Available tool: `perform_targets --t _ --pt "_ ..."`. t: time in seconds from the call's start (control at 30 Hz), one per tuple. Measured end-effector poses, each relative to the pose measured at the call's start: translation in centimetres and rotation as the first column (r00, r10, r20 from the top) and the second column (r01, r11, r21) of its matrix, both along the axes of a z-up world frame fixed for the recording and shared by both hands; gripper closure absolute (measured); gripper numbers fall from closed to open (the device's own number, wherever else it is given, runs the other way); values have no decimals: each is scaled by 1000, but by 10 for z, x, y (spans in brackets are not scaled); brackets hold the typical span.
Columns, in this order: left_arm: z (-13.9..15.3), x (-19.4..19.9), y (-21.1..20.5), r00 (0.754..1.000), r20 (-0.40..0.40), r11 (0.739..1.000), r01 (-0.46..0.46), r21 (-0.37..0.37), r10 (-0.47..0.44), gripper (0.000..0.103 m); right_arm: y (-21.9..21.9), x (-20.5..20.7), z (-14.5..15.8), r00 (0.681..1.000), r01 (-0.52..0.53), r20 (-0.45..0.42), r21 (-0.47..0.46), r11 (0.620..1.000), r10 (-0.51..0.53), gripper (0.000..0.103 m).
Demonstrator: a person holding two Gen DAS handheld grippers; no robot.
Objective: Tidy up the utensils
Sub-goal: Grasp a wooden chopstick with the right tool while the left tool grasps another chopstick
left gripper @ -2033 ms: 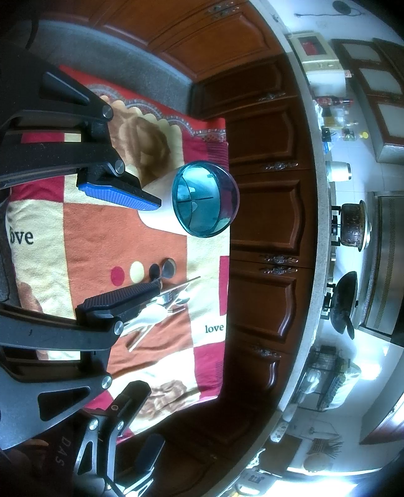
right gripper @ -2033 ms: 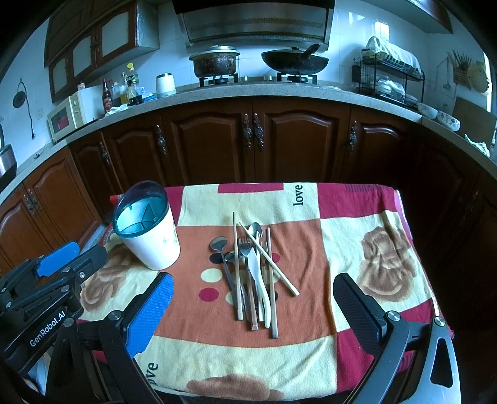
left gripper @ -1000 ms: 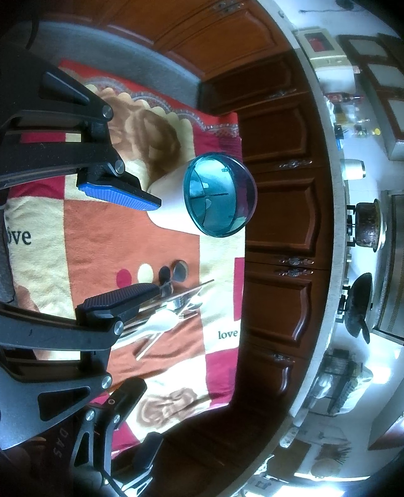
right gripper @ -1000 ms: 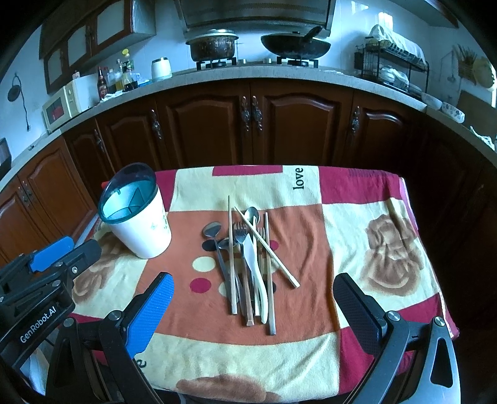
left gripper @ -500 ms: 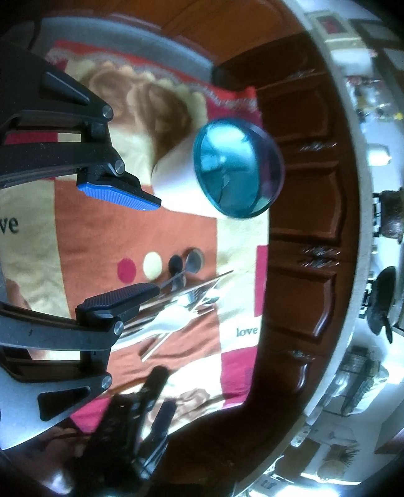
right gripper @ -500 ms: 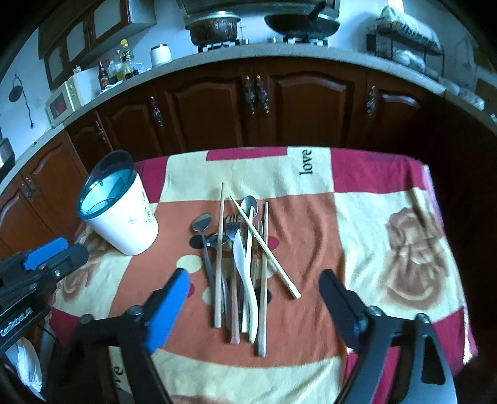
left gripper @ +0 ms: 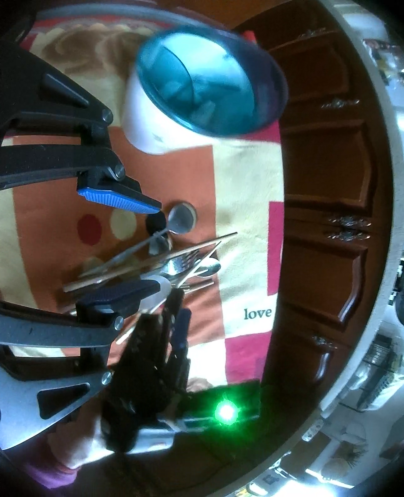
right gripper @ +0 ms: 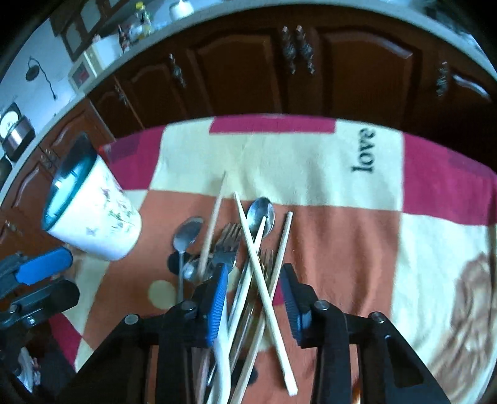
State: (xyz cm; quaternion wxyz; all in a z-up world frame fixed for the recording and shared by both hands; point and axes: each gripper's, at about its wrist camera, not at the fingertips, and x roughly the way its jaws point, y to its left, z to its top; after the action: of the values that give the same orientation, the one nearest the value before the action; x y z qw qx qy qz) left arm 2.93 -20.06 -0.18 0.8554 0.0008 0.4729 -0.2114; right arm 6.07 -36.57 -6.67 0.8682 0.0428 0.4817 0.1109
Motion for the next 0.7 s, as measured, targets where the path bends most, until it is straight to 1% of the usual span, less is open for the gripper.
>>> perform_targets --t 0.1,0.17,0.2,0.27,0.37,0.4,0.43,0.5,0.6,0.7 --pt "-5 15 -13 1000 -10 1000 -11 28 11 59 -1 14 -13 1000 -13 -21 25 1000 13 74" --pt "-7 22 -19 1000 -10 999 -16 42 17 59 -1 21 -18 999 -21 -27 26 999 22 78" --pt "-9 27 -22 1000 -8 998 -21 52 22 59 -1 23 -19 999 -25 -32 28 999 26 82" --pt "-11 33 -26 999 -5 997 -36 72 36 59 0 29 -24 998 -44 -46 31 999 45 85" --pt "-15 41 -31 999 -2 994 -44 98 45 59 5 37 -29 996 -79 -49 11 997 80 88" --pt "-16 42 -33 999 -1 993 -46 108 46 59 7 39 -30 995 -86 -51 4 996 86 90" --pt "-18 44 -35 999 -2 993 -47 113 47 59 7 41 -31 994 -95 -48 0 996 94 95" --pt "-22 48 -38 999 -7 992 -50 119 51 59 7 43 -32 994 -101 -49 -3 995 100 97" --pt "-27 54 -44 998 -14 990 -54 130 56 59 -5 39 -28 997 -74 -29 13 997 74 97" --pt "-36 62 -50 998 -26 989 -59 139 63 59 -32 28 -26 1000 -2 -16 86 996 4 97"
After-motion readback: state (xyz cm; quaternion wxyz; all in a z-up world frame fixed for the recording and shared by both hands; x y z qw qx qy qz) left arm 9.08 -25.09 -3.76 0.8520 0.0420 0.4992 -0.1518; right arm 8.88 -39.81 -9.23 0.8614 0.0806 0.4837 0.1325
